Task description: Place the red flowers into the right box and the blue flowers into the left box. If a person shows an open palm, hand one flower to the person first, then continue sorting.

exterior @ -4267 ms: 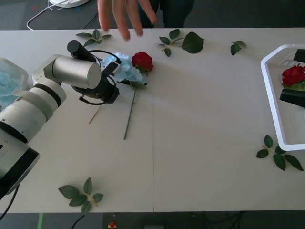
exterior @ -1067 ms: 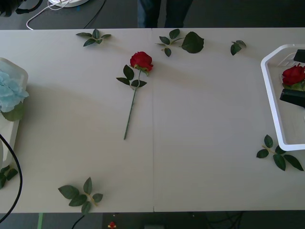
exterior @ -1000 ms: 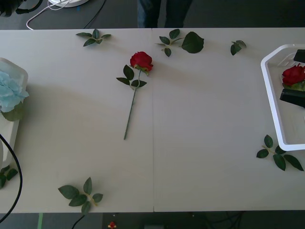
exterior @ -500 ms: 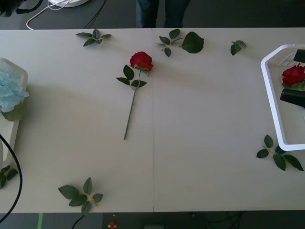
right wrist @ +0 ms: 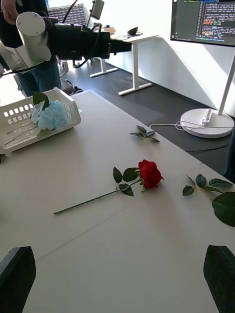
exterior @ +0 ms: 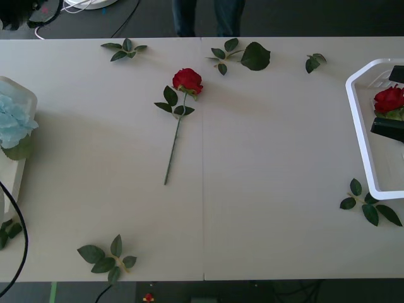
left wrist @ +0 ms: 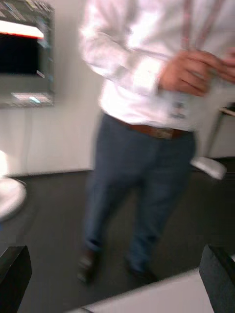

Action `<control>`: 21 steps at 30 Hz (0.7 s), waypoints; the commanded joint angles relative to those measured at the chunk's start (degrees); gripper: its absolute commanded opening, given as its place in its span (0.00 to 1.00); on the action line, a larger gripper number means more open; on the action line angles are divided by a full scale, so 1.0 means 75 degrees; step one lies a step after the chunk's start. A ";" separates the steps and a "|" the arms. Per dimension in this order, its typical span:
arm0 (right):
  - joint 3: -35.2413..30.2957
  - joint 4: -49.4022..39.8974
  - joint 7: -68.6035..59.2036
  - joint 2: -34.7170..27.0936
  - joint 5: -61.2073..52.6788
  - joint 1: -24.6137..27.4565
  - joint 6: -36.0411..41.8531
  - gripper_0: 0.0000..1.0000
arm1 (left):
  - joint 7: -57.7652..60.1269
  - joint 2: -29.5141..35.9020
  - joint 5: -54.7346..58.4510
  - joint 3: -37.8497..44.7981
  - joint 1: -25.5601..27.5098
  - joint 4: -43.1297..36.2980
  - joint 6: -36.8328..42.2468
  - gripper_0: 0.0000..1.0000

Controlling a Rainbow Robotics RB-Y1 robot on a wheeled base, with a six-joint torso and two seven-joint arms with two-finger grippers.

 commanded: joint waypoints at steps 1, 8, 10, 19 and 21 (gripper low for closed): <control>0.0030 -0.0048 0.0041 -0.0337 -0.0081 0.0105 -0.0069 1.00 | -0.0226 0.0368 0.0288 0.0433 -0.0185 -0.0296 0.1191 1.00; 0.0030 -0.0048 0.0041 -0.0337 -0.0081 0.0105 -0.0069 1.00 | 0.1614 0.0801 -0.0708 0.0550 -0.0185 -0.1046 0.2504 1.00; 0.0030 -0.0048 0.0041 -0.0337 -0.0081 0.0105 -0.0069 1.00 | 0.2305 0.0813 -0.1200 0.0539 -0.0174 -0.1386 0.2890 1.00; 0.0030 -0.0048 0.0041 -0.0337 -0.0081 0.0105 -0.0069 1.00 | 0.5458 0.0614 -0.3216 -0.0727 -0.0139 -0.2757 0.4203 1.00; 0.0030 -0.0048 0.0041 -0.0337 -0.0081 0.0105 -0.0069 1.00 | 0.6126 0.0555 -0.3509 -0.1336 -0.0139 -0.2874 0.4507 1.00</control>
